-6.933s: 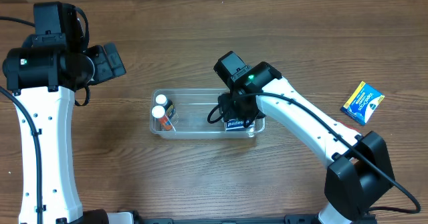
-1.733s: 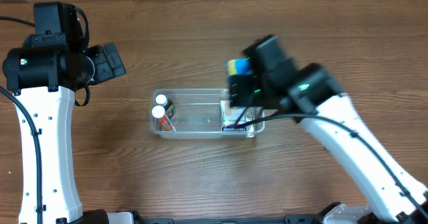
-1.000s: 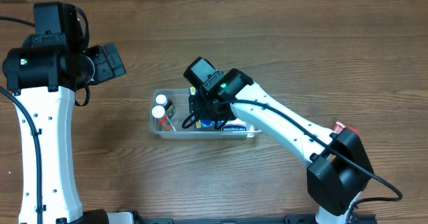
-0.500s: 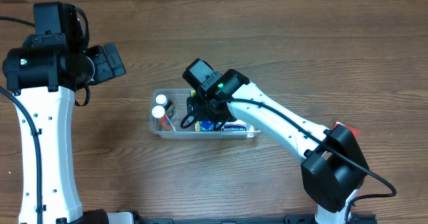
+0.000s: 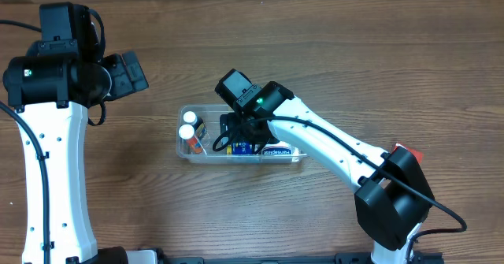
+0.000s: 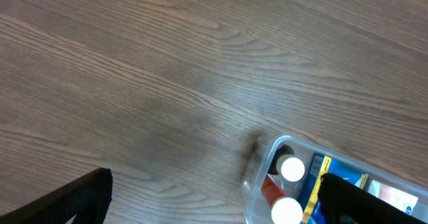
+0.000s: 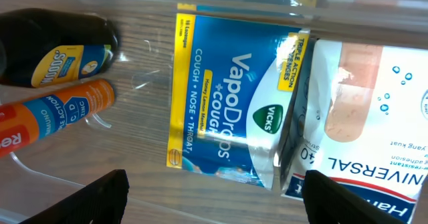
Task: Pack container
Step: 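Lower the VapoDrops box into the container beside the Hansaplast box, then lift right gripper out and move it to the red packet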
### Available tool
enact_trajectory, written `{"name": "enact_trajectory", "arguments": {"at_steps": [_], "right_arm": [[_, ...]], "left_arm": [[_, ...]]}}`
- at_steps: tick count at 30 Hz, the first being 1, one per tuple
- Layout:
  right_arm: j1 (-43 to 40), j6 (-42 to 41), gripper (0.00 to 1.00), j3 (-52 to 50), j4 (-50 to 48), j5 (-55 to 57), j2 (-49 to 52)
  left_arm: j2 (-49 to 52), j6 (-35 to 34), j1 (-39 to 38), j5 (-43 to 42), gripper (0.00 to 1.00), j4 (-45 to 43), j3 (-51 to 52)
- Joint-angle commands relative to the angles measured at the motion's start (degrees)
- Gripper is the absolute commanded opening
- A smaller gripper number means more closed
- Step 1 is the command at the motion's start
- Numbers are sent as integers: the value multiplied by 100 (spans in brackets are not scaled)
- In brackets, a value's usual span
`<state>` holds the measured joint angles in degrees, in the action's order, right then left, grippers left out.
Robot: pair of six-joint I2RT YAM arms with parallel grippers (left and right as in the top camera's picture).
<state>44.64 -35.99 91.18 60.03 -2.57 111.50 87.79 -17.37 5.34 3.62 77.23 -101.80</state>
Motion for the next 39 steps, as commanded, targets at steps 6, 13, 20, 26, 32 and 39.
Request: {"name": "enact_trajectory", "arguments": {"at_steps": [6,13,20,26,32,39], "right_arm": [[-424,164,80,70,380,695,20],[-1014,616,55,70,546,811,20],[-1510,872,38,70,522,785,20],[-1641,1097,36,70,511,789,22],[-1753,1097,36,70,363,813,63],[-1790,1399,36,72,389,745,70]], "left_arm": [[28,114,24,-44,100,44,-109],[28,111,26,-44,100,44,-109],[28,111,26,-46,100,39,-109],[28,111,24,-46,100,37,-109],[28,111,26,-46,100,39,-109],[28,111,24,-46,100,35,-109]]}}
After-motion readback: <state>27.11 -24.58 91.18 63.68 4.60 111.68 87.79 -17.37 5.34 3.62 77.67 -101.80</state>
